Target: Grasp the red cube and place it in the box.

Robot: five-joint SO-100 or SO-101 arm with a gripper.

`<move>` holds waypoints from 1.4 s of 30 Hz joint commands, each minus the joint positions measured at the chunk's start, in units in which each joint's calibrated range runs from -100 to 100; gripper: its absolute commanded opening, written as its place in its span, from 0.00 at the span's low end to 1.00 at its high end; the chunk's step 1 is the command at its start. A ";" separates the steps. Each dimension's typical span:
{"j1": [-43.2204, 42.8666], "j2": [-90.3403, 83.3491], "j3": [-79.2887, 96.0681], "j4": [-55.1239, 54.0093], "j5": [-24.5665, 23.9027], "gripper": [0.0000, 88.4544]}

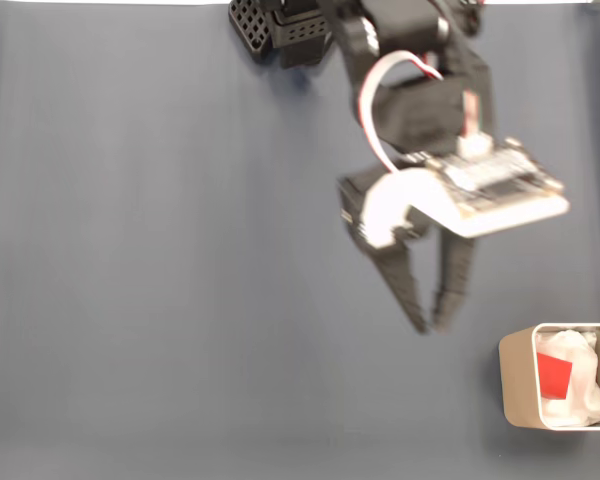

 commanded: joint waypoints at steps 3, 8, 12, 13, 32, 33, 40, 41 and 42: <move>4.44 -14.14 10.64 -1.42 -0.88 0.00; 7.63 -25.58 26.52 -3.80 -1.07 0.00; 9.41 -35.63 39.84 -5.77 -1.17 0.00; 9.62 -38.06 42.49 -5.77 -1.22 0.00; 9.48 -74.88 89.48 -6.67 -1.95 0.00; 9.41 -76.36 91.67 -6.59 -1.86 0.00; 9.69 -82.94 101.79 -2.49 -1.56 0.00; 9.77 -83.81 102.89 -1.26 -1.42 0.00; 9.84 -84.42 103.07 1.86 -1.22 0.00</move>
